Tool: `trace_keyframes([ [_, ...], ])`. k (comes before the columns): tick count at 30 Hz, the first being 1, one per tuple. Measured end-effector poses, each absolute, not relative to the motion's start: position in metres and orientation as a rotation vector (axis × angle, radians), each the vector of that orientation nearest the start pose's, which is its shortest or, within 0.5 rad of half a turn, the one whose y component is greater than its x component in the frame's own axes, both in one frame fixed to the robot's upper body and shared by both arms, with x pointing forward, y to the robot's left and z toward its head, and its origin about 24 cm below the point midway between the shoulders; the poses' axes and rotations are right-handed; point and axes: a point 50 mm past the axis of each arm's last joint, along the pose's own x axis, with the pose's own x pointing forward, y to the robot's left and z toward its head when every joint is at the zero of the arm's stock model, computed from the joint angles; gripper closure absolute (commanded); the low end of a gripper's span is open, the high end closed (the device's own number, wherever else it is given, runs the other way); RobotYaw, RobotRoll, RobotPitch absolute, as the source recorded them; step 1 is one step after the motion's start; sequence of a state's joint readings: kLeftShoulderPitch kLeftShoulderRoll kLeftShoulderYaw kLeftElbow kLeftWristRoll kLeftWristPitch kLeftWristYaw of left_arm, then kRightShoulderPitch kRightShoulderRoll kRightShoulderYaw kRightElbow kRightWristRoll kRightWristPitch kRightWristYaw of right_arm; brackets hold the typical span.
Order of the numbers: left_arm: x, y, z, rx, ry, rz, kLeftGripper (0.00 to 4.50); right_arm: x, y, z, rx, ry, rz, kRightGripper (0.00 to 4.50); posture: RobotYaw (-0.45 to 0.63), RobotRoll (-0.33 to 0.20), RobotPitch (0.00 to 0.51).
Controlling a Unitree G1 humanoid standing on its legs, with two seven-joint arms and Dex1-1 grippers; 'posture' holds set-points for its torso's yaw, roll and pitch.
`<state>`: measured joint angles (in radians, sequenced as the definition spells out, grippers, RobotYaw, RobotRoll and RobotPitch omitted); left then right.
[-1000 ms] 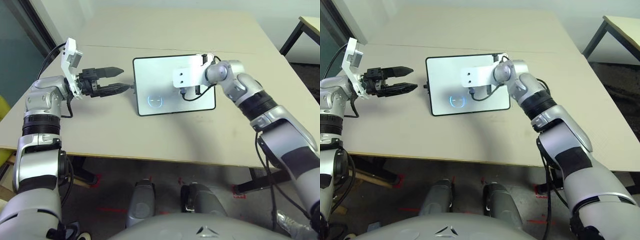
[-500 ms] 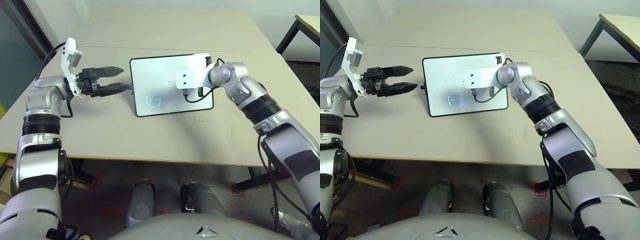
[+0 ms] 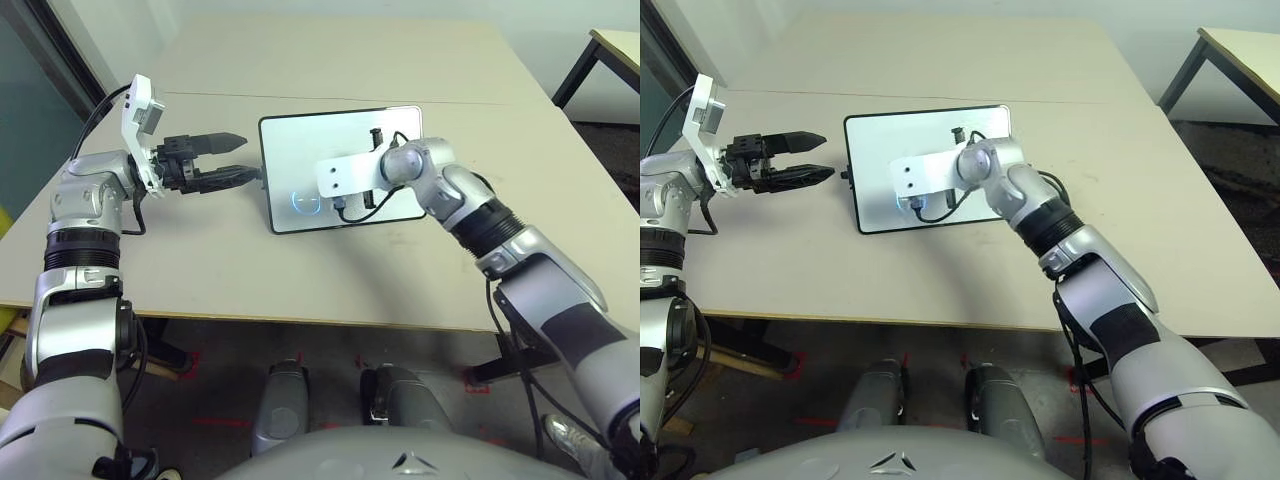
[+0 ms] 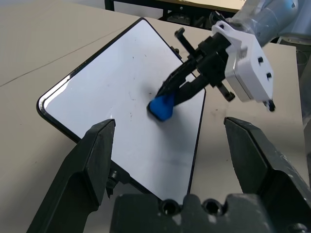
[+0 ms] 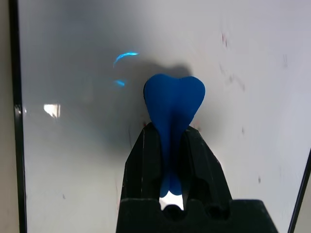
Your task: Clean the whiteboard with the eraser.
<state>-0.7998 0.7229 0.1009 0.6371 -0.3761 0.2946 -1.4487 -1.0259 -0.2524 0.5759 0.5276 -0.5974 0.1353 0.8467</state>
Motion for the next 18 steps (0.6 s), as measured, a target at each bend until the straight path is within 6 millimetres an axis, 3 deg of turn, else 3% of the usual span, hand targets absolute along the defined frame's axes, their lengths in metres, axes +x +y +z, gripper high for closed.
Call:
trace_keyframes([
  [7, 0.333, 0.262, 0.194, 0.097, 0.087, -1.132, 0.00, 0.370, -0.051, 0.170, -1.358, 0.107, 0.967, 4.16, 0.30, 0.000, 0.053],
  [14, 0.333, 0.263, 0.194, 0.096, 0.085, -1.127, 0.00, 0.359, -0.078, 0.199, -0.850, 0.121, 0.977, 4.16, 0.29, 0.000, 0.057],
  [18, 0.333, 0.263, 0.194, 0.095, 0.084, -1.125, 0.00, 0.353, -0.103, 0.224, -0.494, 0.131, 0.902, 4.16, 0.29, 0.000, 0.062],
])
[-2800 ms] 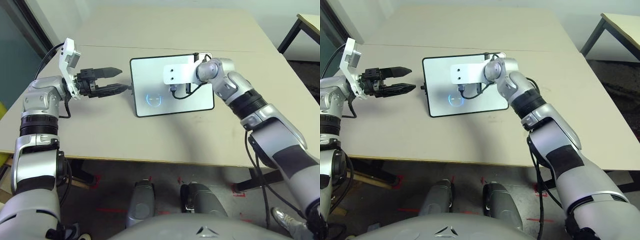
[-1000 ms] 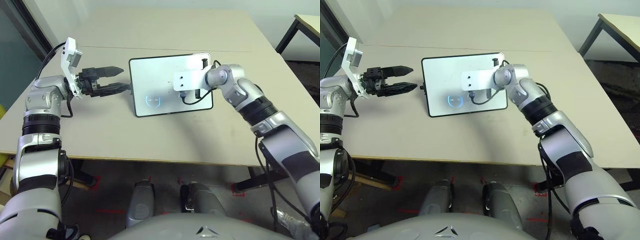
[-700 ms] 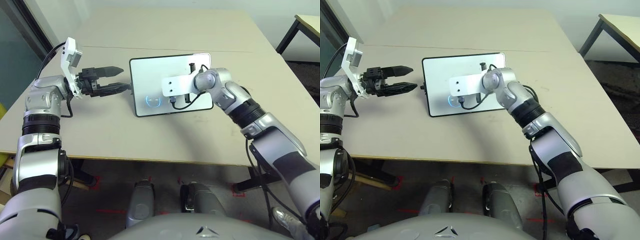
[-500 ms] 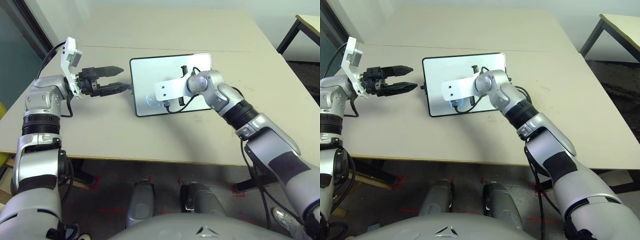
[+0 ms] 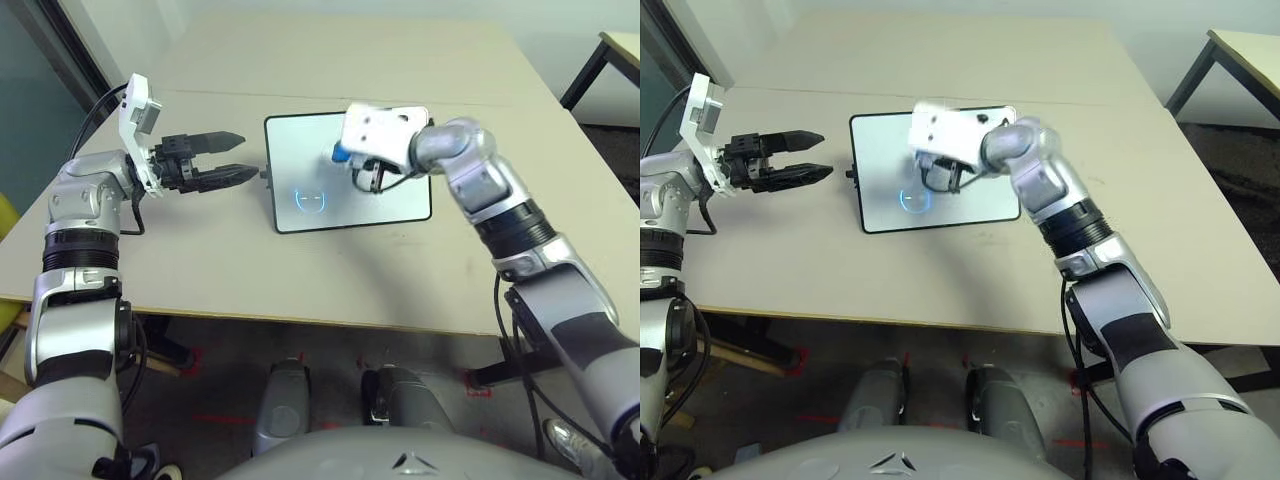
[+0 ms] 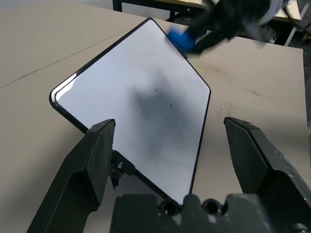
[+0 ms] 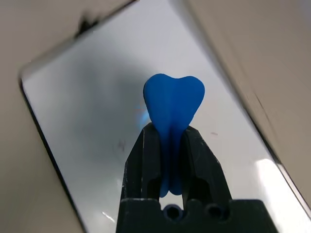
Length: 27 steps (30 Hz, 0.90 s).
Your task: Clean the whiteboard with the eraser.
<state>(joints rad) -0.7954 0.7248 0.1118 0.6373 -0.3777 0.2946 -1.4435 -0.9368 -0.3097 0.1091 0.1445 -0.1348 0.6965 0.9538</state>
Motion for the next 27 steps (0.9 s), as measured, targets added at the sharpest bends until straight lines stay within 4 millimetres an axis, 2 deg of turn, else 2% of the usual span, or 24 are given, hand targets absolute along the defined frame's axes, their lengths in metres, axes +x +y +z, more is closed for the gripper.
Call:
trace_keyframes([
  [3, 0.333, 0.264, 0.194, 0.095, 0.084, -1.120, 0.00, 0.352, -0.128, 0.233, -0.295, 0.159, 0.790, 4.16, 0.28, 0.000, 0.064],
  [8, 0.333, 0.264, 0.194, 0.094, 0.080, -1.116, 0.00, 0.353, -0.176, 0.231, -0.093, 0.266, 0.543, 4.16, 0.27, 0.000, 0.069],
  [11, 0.333, 0.264, 0.194, 0.094, 0.079, -1.117, 0.00, 0.351, -0.202, 0.215, -0.044, 0.360, 0.414, 4.16, 0.27, 0.000, 0.070],
  [15, 0.333, 0.264, 0.193, 0.092, 0.079, -1.116, 0.00, 0.347, -0.237, 0.180, 0.025, 0.511, 0.229, 4.16, 0.27, 0.000, 0.068],
  [20, 0.333, 0.264, 0.193, 0.093, 0.078, -1.116, 0.00, 0.340, -0.260, 0.144, 0.050, 0.658, 0.091, 4.16, 0.28, 0.000, 0.068],
  [27, 0.333, 0.264, 0.193, 0.094, 0.077, -1.115, 0.00, 0.335, -0.263, 0.125, 0.134, 0.746, 0.051, 4.16, 0.27, 0.000, 0.067],
])
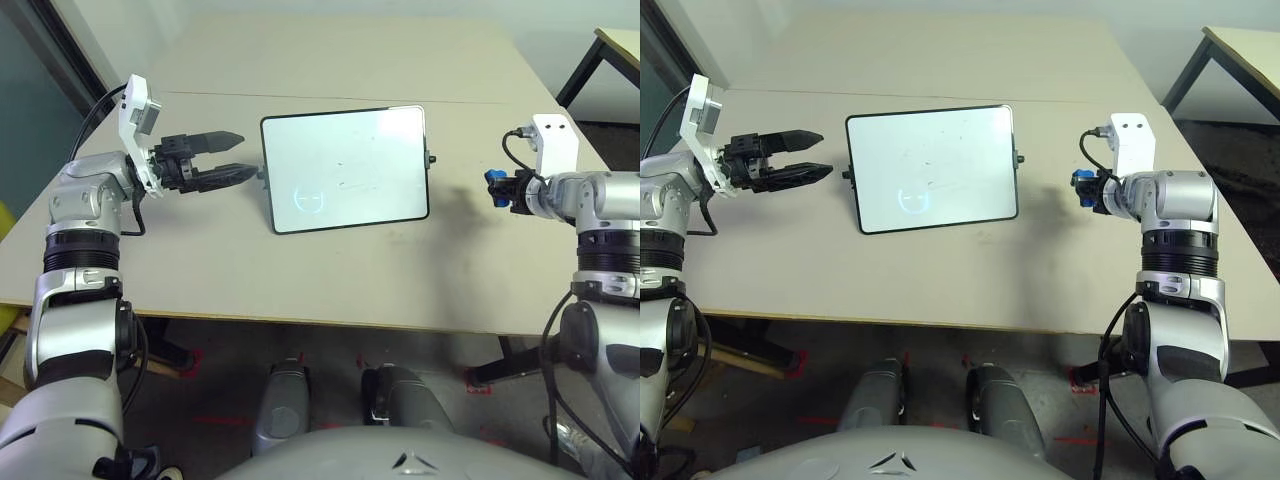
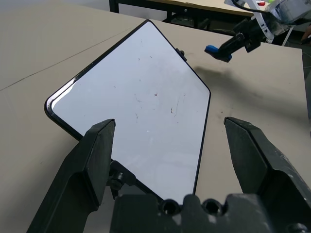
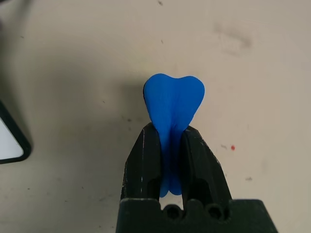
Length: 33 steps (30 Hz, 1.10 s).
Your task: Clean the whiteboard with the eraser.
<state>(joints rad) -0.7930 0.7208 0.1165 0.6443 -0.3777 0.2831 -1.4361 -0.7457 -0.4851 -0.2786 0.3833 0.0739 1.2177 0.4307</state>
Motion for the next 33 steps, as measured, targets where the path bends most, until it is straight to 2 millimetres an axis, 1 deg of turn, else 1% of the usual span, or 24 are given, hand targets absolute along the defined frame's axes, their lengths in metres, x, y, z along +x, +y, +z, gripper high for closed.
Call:
trace_keyframes([
  [7, 0.333, 0.264, 0.192, 0.092, 0.078, -1.110, 0.00, 0.337, -0.252, 0.118, 0.182, 0.764, 0.075, 4.16, 0.28, 0.000, 0.059],
  [11, 0.332, 0.265, 0.187, 0.083, 0.088, -1.105, 0.00, 0.337, -0.248, 0.115, 0.189, 0.780, 0.073, 4.16, 0.28, 0.000, 0.054],
  [13, 0.332, 0.265, 0.187, 0.082, 0.088, -1.105, 0.00, 0.337, -0.246, 0.114, 0.191, 0.786, 0.075, 3.43, 0.28, 0.000, 0.054],
  [14, 0.332, 0.265, 0.187, 0.082, 0.086, -1.106, 0.00, 0.337, -0.245, 0.113, 0.188, 0.791, 0.075, 3.22, 0.27, 0.000, 0.051],
  [17, 0.332, 0.265, 0.187, 0.079, 0.085, -1.105, 0.00, 0.337, -0.245, 0.113, 0.184, 0.795, 0.076, 2.11, 0.27, 0.000, 0.049],
  [20, 0.331, 0.267, 0.187, 0.068, 0.074, -1.091, 0.00, 0.337, -0.245, 0.117, 0.184, 0.780, 0.086, 0.93, 0.27, 0.000, 0.047],
  [22, 0.330, 0.271, 0.190, 0.063, 0.062, -1.066, 0.00, 0.336, -0.248, 0.124, 0.180, 0.756, 0.094, 0.22, 0.27, 0.000, 0.045],
  [23, 0.330, 0.274, 0.192, 0.062, 0.053, -1.049, 0.00, 0.336, -0.249, 0.126, 0.182, 0.744, 0.102, 0.03, 0.27, 0.000, 0.044],
  [26, 0.330, 0.282, 0.196, 0.061, 0.025, -0.981, 0.00, 0.338, -0.251, 0.132, 0.188, 0.663, 0.148, 0.03, 0.26, 0.000, 0.041],
  [28, 0.332, 0.289, 0.199, 0.086, -0.013, -0.888, 0.00, 0.341, -0.254, 0.140, 0.192, 0.539, 0.181, 0.03, 0.26, 0.000, 0.038],
  [31, 0.338, 0.306, 0.197, 0.121, -0.059, -0.670, 0.00, 0.346, -0.262, 0.157, 0.166, 0.313, 0.202, 0.03, 0.27, 0.000, 0.036],
  [33, 0.343, 0.317, 0.191, 0.129, -0.078, -0.498, 0.00, 0.347, -0.271, 0.162, 0.112, 0.171, 0.180, 0.03, 0.27, 0.000, 0.036],
])
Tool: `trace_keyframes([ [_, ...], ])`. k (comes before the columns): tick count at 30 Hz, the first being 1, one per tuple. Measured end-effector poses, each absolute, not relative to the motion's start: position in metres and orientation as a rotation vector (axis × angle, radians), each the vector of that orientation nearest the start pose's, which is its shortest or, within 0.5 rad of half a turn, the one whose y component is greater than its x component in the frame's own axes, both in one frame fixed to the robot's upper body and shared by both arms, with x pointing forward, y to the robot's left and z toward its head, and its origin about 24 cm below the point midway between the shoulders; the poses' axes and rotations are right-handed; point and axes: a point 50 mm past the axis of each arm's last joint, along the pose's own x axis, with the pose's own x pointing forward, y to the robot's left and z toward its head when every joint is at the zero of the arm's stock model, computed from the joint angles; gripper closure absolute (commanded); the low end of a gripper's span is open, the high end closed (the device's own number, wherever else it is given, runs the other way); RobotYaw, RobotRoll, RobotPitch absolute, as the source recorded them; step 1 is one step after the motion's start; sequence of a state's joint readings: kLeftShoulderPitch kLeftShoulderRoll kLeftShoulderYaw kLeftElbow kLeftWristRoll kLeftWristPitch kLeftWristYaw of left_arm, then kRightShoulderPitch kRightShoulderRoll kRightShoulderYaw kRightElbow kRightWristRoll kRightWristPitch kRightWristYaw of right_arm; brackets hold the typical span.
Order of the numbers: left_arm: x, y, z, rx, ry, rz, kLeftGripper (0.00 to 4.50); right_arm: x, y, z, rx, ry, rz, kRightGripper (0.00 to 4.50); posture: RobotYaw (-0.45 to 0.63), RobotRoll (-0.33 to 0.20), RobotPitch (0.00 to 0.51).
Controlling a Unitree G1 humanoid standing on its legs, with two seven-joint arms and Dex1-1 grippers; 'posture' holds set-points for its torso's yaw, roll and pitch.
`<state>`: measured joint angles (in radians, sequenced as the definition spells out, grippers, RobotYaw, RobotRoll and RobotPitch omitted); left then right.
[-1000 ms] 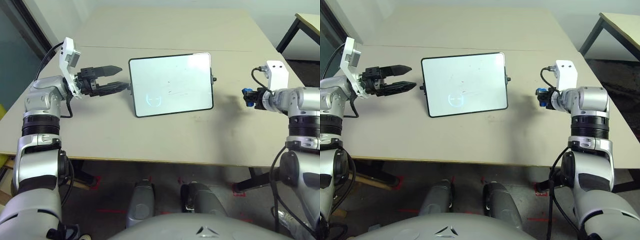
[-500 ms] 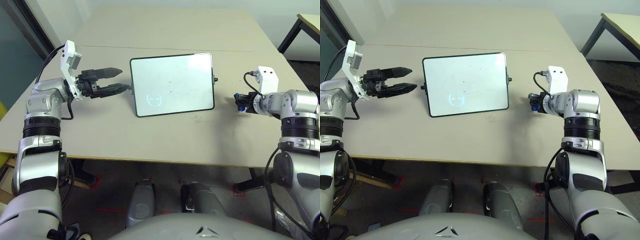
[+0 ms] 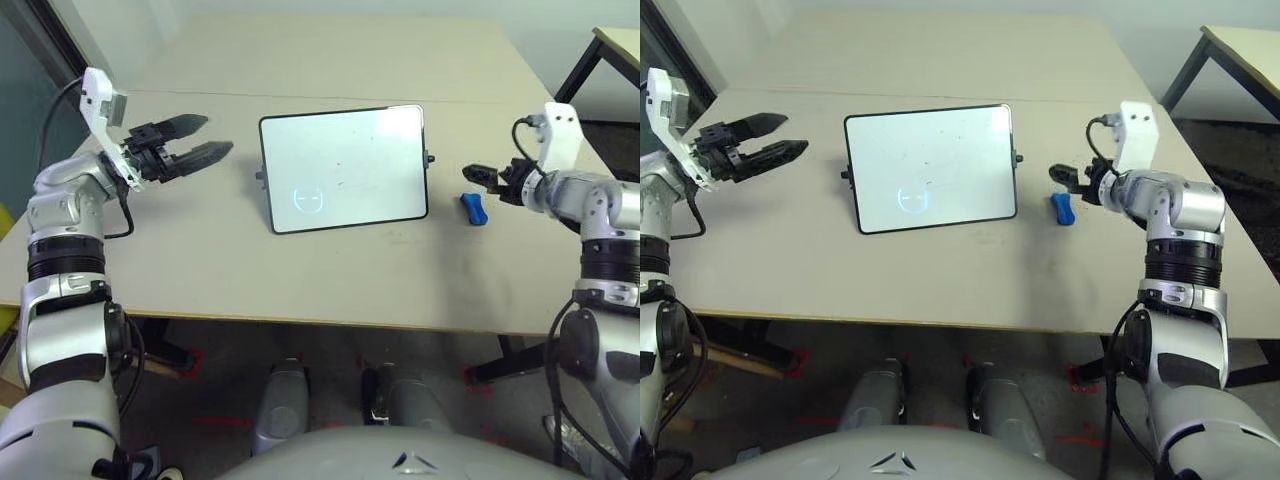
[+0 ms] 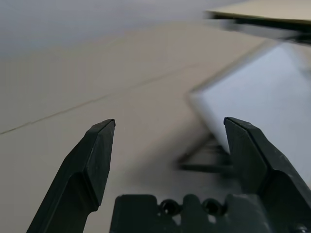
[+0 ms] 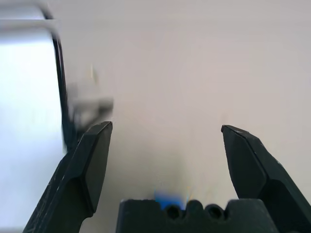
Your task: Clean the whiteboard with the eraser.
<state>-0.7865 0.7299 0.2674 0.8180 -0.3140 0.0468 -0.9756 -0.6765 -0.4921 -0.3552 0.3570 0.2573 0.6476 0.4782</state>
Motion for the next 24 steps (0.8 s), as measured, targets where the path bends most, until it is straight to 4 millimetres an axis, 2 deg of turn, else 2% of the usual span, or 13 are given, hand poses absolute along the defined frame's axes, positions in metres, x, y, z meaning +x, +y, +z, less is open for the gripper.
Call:
trace_keyframes([
  [4, 0.348, 0.333, 0.175, 0.120, -0.102, -0.203, 0.00, 0.346, -0.293, 0.147, -0.019, 0.012, 0.066, 0.03, 0.27, 0.000, 0.036],
  [10, 0.350, 0.342, 0.158, 0.145, -0.123, 0.087, 0.00, 0.342, -0.310, 0.123, -0.016, -0.074, -0.083, 0.03, 0.26, 0.000, 0.040],
  [18, 0.349, 0.347, 0.143, 0.166, -0.099, 0.287, 0.00, 0.342, -0.313, 0.106, 0.032, -0.089, -0.178, 0.03, 0.26, 0.000, 0.050],
  [24, 0.350, 0.348, 0.143, 0.163, -0.095, 0.349, 0.00, 0.343, -0.313, 0.101, 0.067, -0.086, -0.196, 0.03, 0.25, 0.000, 0.042],
])
